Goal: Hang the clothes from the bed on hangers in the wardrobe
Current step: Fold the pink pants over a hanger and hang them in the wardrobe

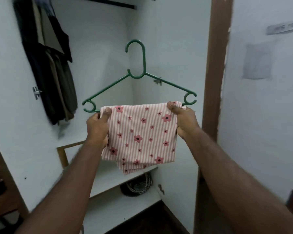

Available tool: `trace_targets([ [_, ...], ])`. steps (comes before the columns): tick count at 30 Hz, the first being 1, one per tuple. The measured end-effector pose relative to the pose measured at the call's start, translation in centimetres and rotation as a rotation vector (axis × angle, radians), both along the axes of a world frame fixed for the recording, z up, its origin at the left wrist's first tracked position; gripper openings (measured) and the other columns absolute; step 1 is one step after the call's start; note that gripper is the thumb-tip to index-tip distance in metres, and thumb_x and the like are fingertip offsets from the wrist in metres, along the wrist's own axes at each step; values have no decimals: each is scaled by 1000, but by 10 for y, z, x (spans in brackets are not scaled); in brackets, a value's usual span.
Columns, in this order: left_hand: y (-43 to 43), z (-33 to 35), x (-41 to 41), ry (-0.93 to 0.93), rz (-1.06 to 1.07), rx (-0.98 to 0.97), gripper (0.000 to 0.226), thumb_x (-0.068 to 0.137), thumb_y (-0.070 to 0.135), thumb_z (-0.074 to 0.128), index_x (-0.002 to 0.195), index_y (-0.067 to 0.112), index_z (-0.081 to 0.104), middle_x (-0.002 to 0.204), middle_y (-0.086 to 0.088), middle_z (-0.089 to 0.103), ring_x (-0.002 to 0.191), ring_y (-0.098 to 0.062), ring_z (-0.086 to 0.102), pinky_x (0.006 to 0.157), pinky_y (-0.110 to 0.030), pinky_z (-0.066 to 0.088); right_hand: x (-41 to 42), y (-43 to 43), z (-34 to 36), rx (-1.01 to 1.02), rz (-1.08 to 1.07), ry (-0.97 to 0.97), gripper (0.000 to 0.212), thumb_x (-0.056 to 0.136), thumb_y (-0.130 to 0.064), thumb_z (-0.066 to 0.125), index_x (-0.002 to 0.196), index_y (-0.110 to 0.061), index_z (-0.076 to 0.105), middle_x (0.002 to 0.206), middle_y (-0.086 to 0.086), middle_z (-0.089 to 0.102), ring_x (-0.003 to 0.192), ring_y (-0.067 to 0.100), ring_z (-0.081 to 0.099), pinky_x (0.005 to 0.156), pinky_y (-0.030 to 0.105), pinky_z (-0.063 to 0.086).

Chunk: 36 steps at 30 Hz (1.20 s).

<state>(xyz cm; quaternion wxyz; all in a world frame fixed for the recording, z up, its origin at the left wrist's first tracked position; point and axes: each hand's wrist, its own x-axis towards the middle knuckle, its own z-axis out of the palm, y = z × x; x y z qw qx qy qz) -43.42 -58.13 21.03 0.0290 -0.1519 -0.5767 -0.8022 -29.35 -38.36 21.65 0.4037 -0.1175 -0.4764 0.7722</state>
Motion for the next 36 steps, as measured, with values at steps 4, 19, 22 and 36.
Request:
trace_targets([
  [4, -1, 28, -59, 7, 161, 87, 17, 85, 23, 75, 90, 9, 67, 87, -3, 70, 79, -15, 64, 84, -38, 57, -73, 4, 27, -20, 7, 66, 11, 81, -3, 76, 85, -6, 66, 77, 6, 70, 74, 22, 69, 74, 41, 60],
  [19, 19, 109, -297, 260, 394, 143, 47, 82, 17, 77, 121, 10, 52, 101, -2, 67, 89, -13, 63, 97, -38, 51, -332, 30, 94, -74, -117, 252, 79, 77, 2, 79, 136, -24, 33, 116, 8, 55, 109, 28, 63, 95, 54, 52],
  [22, 32, 120, -328, 299, 401, 143, 62, 80, 25, 77, 133, 18, 45, 114, 2, 66, 102, -13, 65, 102, -39, 49, -360, 40, 102, -19, -162, 266, 84, 78, 1, 78, 140, -25, 28, 112, 0, 50, 109, 25, 62, 97, 50, 52],
  [36, 134, 199, -471, 530, 607, 106, 86, 82, 13, 75, 152, 14, 25, 102, -4, 58, 88, -13, 55, 98, -25, 46, -540, 164, 165, 118, -72, 311, 75, 81, -13, 79, 140, -19, 32, 121, 3, 49, 104, 19, 60, 95, 38, 50],
])
